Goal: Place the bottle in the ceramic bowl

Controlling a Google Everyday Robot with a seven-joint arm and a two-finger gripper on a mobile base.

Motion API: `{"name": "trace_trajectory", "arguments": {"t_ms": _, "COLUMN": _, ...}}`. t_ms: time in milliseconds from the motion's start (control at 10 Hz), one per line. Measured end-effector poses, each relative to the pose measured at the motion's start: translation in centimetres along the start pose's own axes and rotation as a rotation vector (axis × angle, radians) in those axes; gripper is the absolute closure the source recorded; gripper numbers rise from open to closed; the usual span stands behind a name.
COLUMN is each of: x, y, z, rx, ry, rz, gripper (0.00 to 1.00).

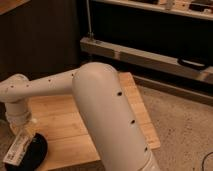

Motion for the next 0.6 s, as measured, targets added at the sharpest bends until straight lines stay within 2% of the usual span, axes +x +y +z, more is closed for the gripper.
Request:
{"name": "trace_trajectory", "arguments": {"t_ms": 100, "x": 0.19, "y": 0.12, "z": -0.05, "rx": 0.003, "ry": -0.001, "rz": 0.007, "gripper": 0.23}}
{"name": "trace_trajectory", "arguments": {"t_ms": 600, "x": -0.09, "y": -0.07, "z": 0.04, "rx": 0.004, "ry": -0.003, "rz": 0.002, "gripper": 0.23}}
